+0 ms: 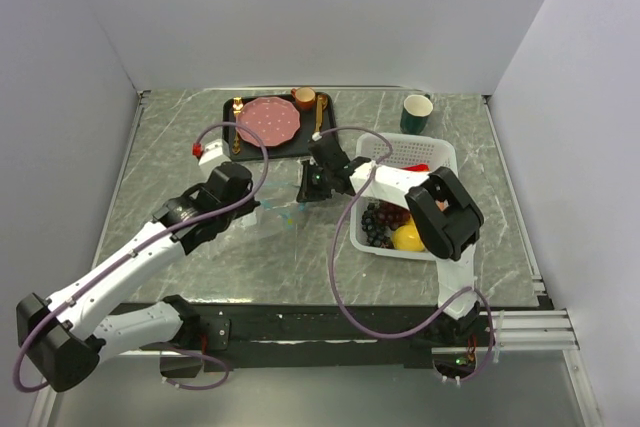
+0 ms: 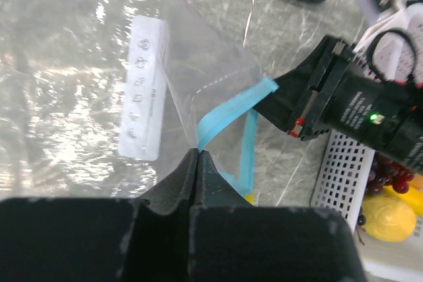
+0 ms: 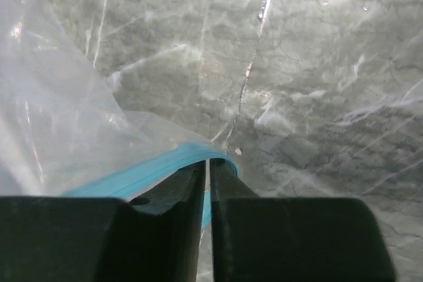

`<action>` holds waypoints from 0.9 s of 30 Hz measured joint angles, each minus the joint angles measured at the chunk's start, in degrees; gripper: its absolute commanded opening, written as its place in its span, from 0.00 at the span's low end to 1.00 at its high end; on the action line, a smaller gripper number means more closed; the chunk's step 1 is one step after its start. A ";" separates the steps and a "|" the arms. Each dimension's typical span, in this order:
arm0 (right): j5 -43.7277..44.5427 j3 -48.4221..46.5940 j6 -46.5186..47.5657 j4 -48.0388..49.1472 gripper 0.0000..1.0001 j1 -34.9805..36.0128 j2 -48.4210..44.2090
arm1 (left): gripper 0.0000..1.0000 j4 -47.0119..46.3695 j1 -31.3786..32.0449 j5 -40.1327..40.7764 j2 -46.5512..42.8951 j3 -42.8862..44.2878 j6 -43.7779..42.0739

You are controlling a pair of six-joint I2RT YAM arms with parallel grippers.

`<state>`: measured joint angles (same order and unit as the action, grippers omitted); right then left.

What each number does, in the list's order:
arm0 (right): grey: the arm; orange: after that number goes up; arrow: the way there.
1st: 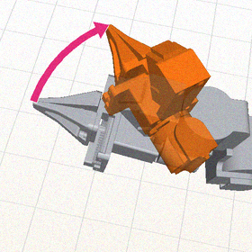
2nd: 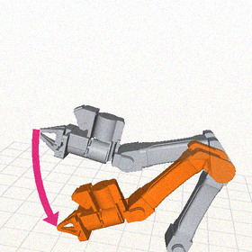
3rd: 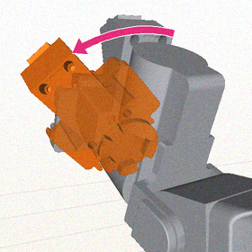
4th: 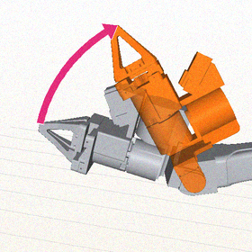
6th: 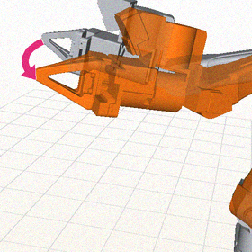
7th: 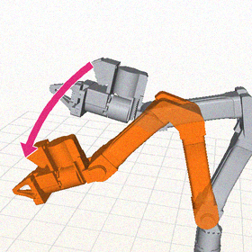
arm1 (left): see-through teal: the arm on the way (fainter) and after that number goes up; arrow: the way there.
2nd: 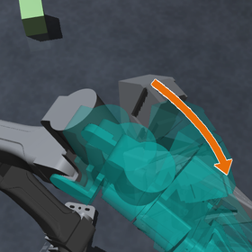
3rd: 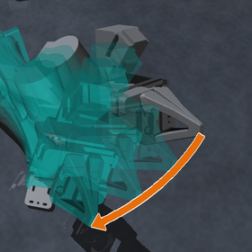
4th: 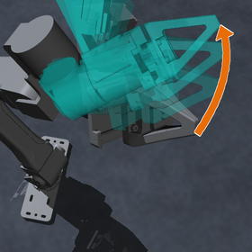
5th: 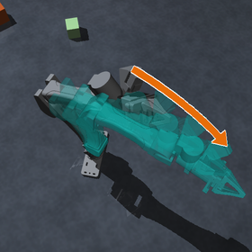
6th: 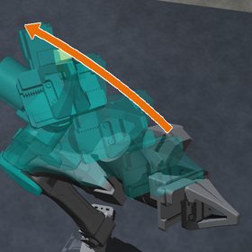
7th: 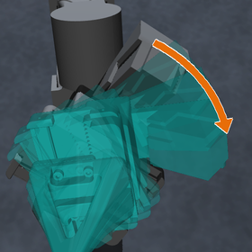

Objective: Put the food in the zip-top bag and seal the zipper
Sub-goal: Open the zipper of the food storage bag at the center of the board, then pick up the fake fruit from the bin.

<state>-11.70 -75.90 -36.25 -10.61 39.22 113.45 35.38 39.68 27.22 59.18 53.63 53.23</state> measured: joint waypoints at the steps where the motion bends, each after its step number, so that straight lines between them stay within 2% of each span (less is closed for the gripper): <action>1: -0.46 -0.07 0.66 0.20 0.29 0.00 -0.07 | 0.01 -0.39 -0.13 -0.68 0.48 -0.33 -0.02; 2: -1.18 -0.07 1.31 0.44 0.40 0.00 -0.17 | 0.01 -0.87 -0.13 -1.29 1.20 -0.50 -0.04; 5: -2.34 0.90 2.40 0.68 0.52 0.00 -1.79 | 0.01 -2.60 -0.13 -3.04 4.61 -0.61 -0.02; 9: -0.63 2.43 3.37 -0.50 0.54 0.00 -7.85 | 0.01 -4.28 -0.15 -4.57 8.92 -0.61 -0.26; 13: 2.23 2.54 4.44 -1.49 0.59 0.00 -14.73 | 0.01 -5.57 -0.15 -5.38 9.55 -0.59 -1.05; 17: 7.69 5.62 4.61 -2.86 0.71 -0.07 -21.75 | 0.01 -6.12 -0.17 -6.01 9.84 -0.46 -1.68; 21: 13.73 9.99 4.50 -5.99 0.72 -1.27 -26.99 | 0.01 -6.73 -0.20 -6.97 10.21 -0.46 -2.21; 22: 15.08 11.30 4.39 -6.88 0.80 -1.88 -28.28 | 0.01 -7.17 -0.20 -7.21 10.21 -0.46 -2.54; 27: 22.45 17.51 3.96 -12.22 0.78 -6.67 -35.41 | 0.01 -8.70 -0.20 -8.44 10.19 -0.46 -3.26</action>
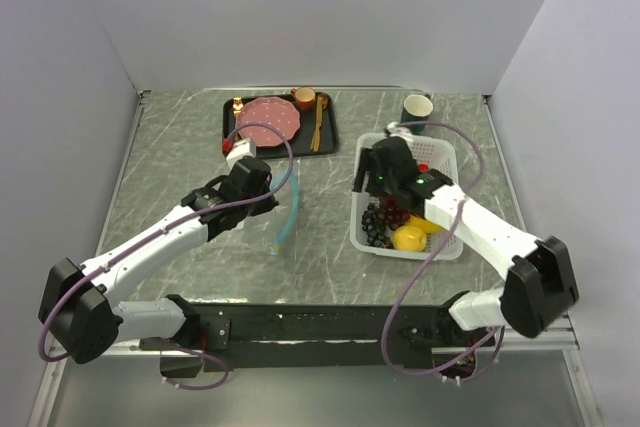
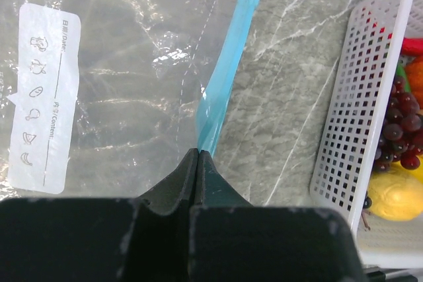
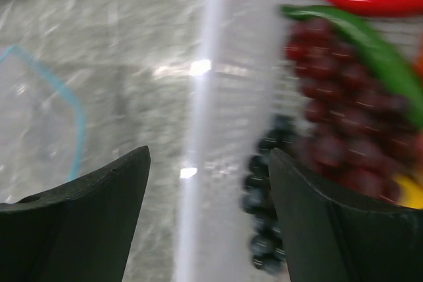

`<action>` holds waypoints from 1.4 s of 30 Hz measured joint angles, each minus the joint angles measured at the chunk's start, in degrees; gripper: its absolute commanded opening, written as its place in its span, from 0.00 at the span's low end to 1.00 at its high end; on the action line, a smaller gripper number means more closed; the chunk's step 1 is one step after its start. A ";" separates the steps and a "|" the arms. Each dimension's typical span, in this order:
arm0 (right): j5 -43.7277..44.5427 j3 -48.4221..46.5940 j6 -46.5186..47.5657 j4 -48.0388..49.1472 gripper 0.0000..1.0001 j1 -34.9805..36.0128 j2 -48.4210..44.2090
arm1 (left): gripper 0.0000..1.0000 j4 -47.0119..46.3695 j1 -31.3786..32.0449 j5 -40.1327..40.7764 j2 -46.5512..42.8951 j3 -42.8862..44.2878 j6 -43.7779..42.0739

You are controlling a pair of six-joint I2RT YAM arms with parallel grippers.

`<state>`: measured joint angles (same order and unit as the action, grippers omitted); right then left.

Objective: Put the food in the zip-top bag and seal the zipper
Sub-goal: Pick up the fake fruit from the bin.

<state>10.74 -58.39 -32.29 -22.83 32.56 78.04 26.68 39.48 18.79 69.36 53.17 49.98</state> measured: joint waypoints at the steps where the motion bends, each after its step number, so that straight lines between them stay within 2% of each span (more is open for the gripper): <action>1: 1.05 1.01 -0.17 -0.79 0.78 -1.25 -1.55 | 0.01 -0.09 -0.02 -0.24 0.00 0.00 -0.26; 7: 6.45 3.30 -1.11 -4.24 0.82 -7.21 -5.99 | 0.01 -0.96 -0.02 -1.42 0.87 -0.02 -1.33; 17: 9.44 5.14 -1.53 -8.24 0.91 -8.24 -5.31 | 0.01 -2.95 -0.02 -1.81 0.20 -0.15 -2.21; 29: 4.48 7.69 -0.55 -3.30 0.92 -9.09 4.76 | 0.01 -3.23 -0.04 -2.01 0.22 -0.17 -2.49; 30: 4.37 7.43 -0.33 -3.30 0.86 -9.14 6.16 | 0.01 -3.21 -0.04 -2.01 0.22 -0.17 -2.49; 32: 4.46 6.99 0.31 -2.99 0.81 -9.20 8.72 | 0.01 -3.17 -0.04 -2.01 0.22 -0.17 -2.49; 33: 4.24 6.95 0.44 -2.45 0.71 -9.25 9.51 | 0.01 -3.04 -0.04 -1.99 0.22 -0.17 -2.49; 35: 4.22 6.97 0.59 -2.08 0.62 -9.31 10.01 | 0.01 -2.78 -0.04 -1.99 0.22 -0.17 -2.49; 36: 4.04 6.97 0.81 -1.77 0.54 -9.31 9.88 | 0.01 -2.64 -0.04 -1.99 0.22 -0.17 -2.49; 38: 3.52 7.15 1.07 -0.76 0.50 -9.33 9.16 | 0.01 -2.23 -0.04 -1.97 0.22 -0.17 -2.49; 42: 2.82 9.05 1.99 0.66 0.49 -9.35 5.07 | 0.01 -2.01 -0.04 -1.97 0.22 -0.17 -2.49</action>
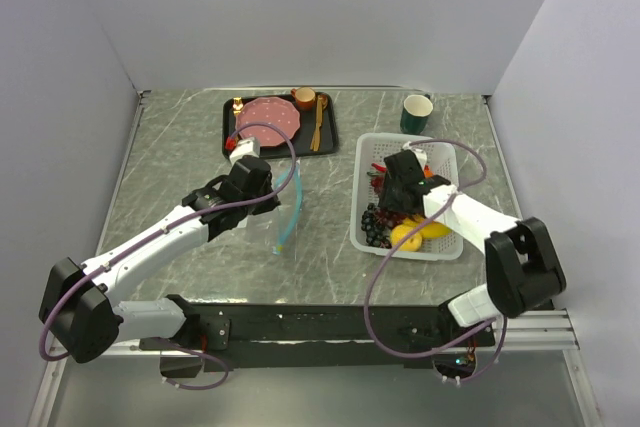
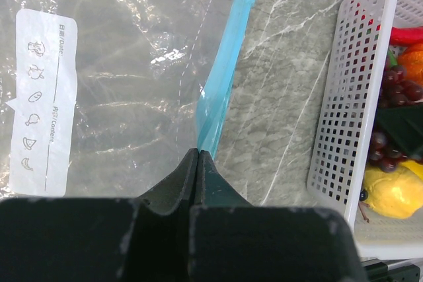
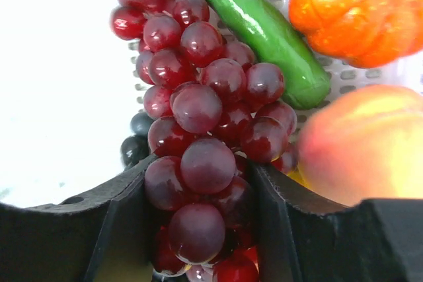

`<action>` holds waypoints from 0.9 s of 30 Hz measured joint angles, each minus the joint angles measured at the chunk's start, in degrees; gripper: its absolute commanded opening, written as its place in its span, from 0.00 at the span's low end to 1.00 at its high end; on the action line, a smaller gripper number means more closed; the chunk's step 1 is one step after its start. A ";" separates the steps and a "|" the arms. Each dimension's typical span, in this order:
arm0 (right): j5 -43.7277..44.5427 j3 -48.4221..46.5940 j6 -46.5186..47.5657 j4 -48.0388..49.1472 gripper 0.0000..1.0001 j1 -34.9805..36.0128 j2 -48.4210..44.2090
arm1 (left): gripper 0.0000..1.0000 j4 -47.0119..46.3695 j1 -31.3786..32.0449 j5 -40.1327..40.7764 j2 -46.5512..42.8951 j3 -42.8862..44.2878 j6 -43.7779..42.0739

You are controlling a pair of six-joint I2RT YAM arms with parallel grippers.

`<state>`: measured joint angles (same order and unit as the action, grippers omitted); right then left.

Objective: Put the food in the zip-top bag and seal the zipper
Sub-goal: Pick up the fake fruit from the bin, then place the fake fruit in the zipper food storage bag.

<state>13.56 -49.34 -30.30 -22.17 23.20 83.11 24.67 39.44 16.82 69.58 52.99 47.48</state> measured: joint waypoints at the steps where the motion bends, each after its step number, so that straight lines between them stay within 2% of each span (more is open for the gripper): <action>1: -0.02 0.28 0.17 -0.02 0.43 0.00 -1.09 | 0.01 0.02 0.00 0.00 0.00 0.00 0.00; 2: -0.04 0.42 0.42 -0.02 0.39 0.00 -2.54 | 0.01 0.02 0.00 -0.02 0.00 0.00 0.00; 10: -0.15 0.42 3.39 0.68 0.41 0.00 -10.19 | 0.01 0.00 0.00 -0.02 0.00 0.00 0.00; 12: -0.17 0.39 3.89 0.52 0.34 0.00 -11.78 | 0.01 0.02 0.00 -0.02 0.02 0.02 0.02; 16: -1.79 0.37 5.14 0.55 0.36 0.00 -15.56 | 0.01 0.04 0.00 -0.02 0.02 0.07 0.02; 27: -17.57 0.26 8.37 2.25 0.38 0.63 -24.90 | 0.01 0.02 0.00 -0.04 0.02 0.37 0.20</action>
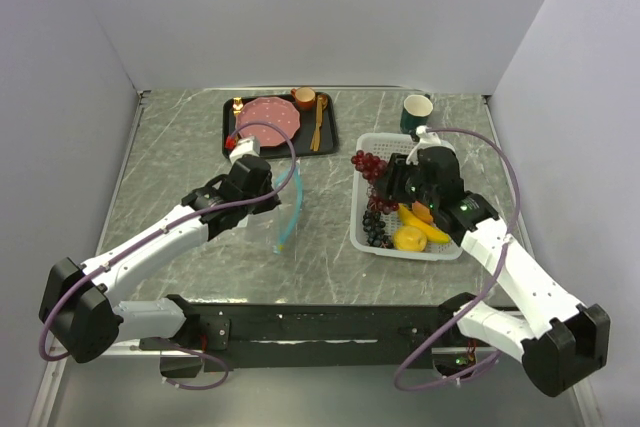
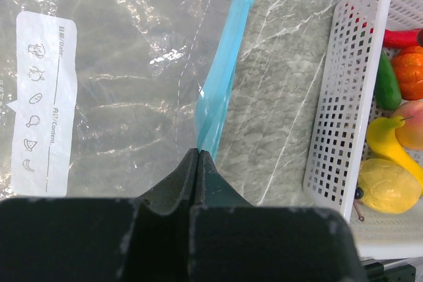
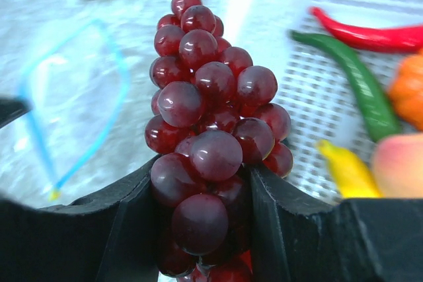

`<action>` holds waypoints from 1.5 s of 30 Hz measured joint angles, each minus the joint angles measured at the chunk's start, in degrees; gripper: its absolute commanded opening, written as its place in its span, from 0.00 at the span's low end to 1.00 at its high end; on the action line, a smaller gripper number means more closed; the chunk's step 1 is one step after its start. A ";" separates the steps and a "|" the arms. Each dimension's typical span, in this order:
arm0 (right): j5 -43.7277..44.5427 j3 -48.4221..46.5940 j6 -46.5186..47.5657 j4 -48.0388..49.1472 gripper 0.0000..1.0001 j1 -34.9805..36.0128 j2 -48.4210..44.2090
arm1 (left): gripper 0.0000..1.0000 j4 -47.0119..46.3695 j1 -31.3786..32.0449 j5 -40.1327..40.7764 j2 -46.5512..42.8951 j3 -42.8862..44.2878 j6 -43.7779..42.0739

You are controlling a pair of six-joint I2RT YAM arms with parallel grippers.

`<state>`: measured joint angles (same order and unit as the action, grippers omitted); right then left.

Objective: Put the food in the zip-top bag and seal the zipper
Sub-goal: Place the fake fruit in the zipper food storage bag.

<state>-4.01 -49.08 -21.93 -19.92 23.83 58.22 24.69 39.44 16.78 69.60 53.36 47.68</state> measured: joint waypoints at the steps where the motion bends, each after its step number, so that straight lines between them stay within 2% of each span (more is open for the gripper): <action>1: -1.42 0.00 0.02 0.39 0.38 0.26 -0.46 | 0.01 -0.04 0.00 0.00 0.00 0.09 0.00; 8: -6.80 0.00 -0.04 2.49 0.39 4.57 0.02 | 0.01 -0.02 0.00 0.00 0.00 0.39 0.09; 16: -9.44 -0.63 -0.09 4.35 0.40 11.65 5.92 | 0.01 -0.04 0.00 0.15 0.00 0.39 0.72; 33: -17.81 -3.19 -3.87 12.50 0.40 14.27 18.86 | 0.01 -1.70 0.02 -2.43 -0.02 0.44 0.92; 45: -17.81 -7.23 -11.19 18.60 0.40 14.29 28.20 | 0.01 -3.93 0.02 -5.60 -4.26 -0.92 -0.31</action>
<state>-21.82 -56.31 -33.12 -1.32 38.13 86.41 20.75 39.46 11.18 65.34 52.45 47.37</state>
